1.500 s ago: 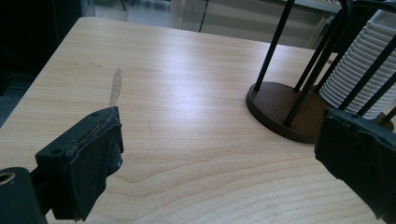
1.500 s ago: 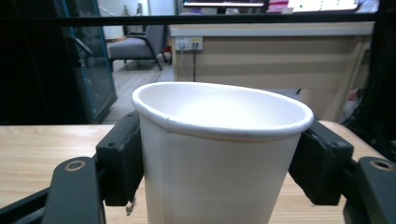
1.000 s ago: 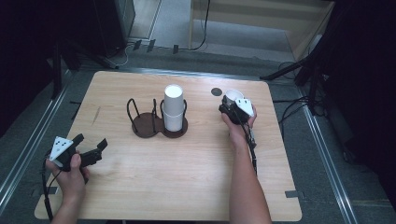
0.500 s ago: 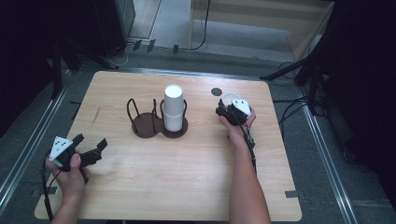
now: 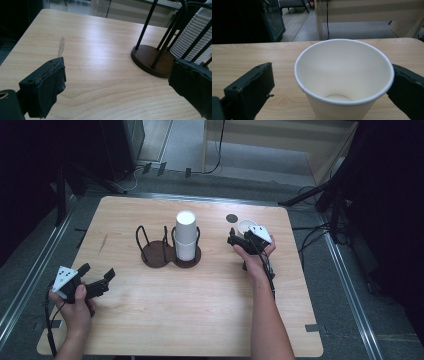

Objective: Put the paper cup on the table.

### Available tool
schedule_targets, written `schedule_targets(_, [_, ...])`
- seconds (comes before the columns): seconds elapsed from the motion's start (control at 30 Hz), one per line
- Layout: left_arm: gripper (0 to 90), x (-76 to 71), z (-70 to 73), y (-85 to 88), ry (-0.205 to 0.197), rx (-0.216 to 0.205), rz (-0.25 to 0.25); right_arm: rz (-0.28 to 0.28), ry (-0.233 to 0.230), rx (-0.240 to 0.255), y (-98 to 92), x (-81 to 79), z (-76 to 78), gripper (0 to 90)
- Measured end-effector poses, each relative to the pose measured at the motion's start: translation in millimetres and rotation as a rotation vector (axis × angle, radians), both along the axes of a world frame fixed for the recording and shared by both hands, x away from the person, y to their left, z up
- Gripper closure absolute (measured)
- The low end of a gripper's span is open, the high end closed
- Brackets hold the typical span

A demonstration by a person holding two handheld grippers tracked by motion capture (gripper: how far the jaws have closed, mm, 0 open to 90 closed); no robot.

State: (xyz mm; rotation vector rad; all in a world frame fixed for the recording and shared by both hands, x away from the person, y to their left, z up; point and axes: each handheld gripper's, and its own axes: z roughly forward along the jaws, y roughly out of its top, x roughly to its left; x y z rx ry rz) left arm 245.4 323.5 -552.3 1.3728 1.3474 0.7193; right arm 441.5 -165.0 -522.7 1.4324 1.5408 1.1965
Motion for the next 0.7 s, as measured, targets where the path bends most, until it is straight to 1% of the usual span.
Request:
schedule_targets(0.1, [1.7, -0.2, 0.1, -0.3, -0.001, 0.003, 0.000, 0.011, 0.007, -0.011, -0.3, -4.9, 3.1, 0.0])
schedule_targets(0.33, [1.7, -0.1, 0.0, -0.1, -0.001, 0.001, 0.000, 0.007, 0.010, -0.002, -7.7, -16.9, 4.5, 0.0])
schedule_targets(0.37, [1.7, -0.1, 0.0, 0.0, -0.001, 0.001, -0.001, 0.010, 0.008, -0.008, -9.0, -18.8, 4.8, 0.0])
schedule_targets(0.53, [1.7, -0.1, 0.0, 0.0, -0.001, 0.001, -0.001, 0.031, -0.012, 0.003, -15.6, -29.3, 8.7, 0.0])
schedule_targets(0.7, [1.7, -0.2, 0.0, -0.2, -0.004, 0.000, -0.005, 0.038, -0.023, 0.020, -19.9, -40.4, 12.6, 0.0])
